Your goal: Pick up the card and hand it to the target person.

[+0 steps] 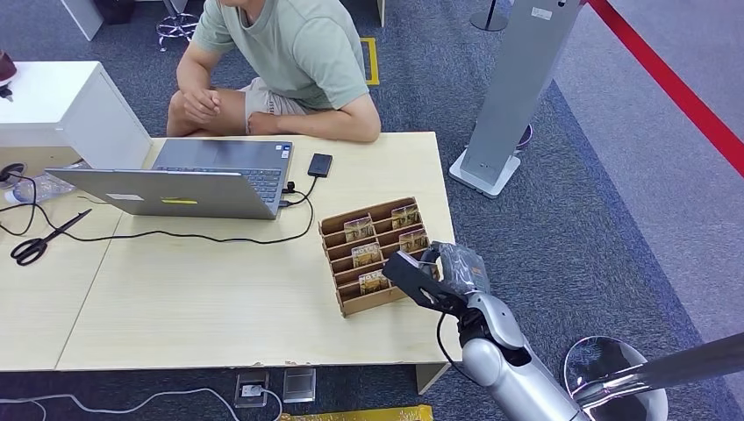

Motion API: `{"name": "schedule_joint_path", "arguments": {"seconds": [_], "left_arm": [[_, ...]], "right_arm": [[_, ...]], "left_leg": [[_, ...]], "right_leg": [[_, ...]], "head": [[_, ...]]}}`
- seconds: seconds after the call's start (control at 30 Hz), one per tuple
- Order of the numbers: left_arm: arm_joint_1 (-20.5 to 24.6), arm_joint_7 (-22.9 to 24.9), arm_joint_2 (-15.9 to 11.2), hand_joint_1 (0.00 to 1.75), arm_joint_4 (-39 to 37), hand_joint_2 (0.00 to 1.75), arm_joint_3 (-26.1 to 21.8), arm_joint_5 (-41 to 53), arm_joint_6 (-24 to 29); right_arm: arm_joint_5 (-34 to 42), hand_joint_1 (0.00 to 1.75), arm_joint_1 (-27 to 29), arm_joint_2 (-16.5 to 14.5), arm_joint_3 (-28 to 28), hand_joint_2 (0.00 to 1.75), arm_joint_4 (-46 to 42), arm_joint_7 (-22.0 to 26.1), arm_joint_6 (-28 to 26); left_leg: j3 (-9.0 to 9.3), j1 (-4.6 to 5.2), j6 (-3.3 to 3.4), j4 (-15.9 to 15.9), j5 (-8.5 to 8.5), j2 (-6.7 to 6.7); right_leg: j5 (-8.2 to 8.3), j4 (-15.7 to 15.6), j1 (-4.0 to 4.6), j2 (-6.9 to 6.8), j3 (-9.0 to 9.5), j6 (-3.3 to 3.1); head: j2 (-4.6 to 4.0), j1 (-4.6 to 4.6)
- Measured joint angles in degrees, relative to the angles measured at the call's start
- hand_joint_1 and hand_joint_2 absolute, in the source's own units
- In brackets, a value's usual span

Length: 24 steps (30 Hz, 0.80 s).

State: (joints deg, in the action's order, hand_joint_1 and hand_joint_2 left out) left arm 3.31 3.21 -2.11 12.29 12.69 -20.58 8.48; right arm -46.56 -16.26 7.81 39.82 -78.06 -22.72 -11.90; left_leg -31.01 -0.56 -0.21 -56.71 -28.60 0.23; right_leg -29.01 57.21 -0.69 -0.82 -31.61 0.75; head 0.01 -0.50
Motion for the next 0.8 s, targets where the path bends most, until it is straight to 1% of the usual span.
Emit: {"name": "schedule_joint_path", "arguments": {"seconds": [0.13,0.33,0.5,0.67,0.8], "left_arm": [[0.0,-0.2,0.0,0.00,0.0,0.00,0.2,-0.7,0.1],[0.0,-0.5,0.0,0.00,0.0,0.00,0.3,-1.5,0.1],[0.0,-0.5,0.0,0.00,0.0,0.00,0.5,-1.8,0.1],[0.0,-0.9,-0.2,0.00,0.0,0.00,1.0,-1.6,-0.4],[0.2,-1.2,-0.3,0.00,0.0,0.00,2.0,-1.0,-1.2]], "right_arm": [[-0.9,1.75,0.1,0.2,-0.1,1.75,-3.3,0.6,-1.0],[-1.9,1.75,0.0,1.2,-0.7,1.75,-11.1,0.7,-1.2],[-0.2,1.75,-1.4,1.7,-1.1,1.75,-15.2,1.6,-1.1],[5.9,1.75,-7.3,1.2,-0.8,1.75,-13.4,4.1,-0.5],[10.0,1.75,-15.3,-0.6,-0.2,1.75,-6.0,5.4,-0.9]], "left_leg": [[0.00,0.00,0.00,0.0,0.00,0.00],[0.00,0.00,0.00,0.0,0.00,0.00],[-0.02,0.00,0.00,0.0,0.00,0.00],[-0.04,0.00,-0.01,0.0,0.02,0.00],[-0.05,0.00,-0.01,0.0,0.08,-0.01]], "right_leg": [[0.00,0.0,0.00,0.00,0.00,0.00],[0.00,0.0,0.00,0.00,0.00,0.00],[0.00,0.0,0.00,0.01,0.01,0.00],[0.01,0.0,0.00,0.00,0.02,-0.01],[0.03,0.1,0.00,-0.02,0.01,-0.03]], "head": [[-0.01,0.02],[-0.01,0.02],[0.00,-0.03],[-0.01,-0.02],[-0.01,0.04]]}}
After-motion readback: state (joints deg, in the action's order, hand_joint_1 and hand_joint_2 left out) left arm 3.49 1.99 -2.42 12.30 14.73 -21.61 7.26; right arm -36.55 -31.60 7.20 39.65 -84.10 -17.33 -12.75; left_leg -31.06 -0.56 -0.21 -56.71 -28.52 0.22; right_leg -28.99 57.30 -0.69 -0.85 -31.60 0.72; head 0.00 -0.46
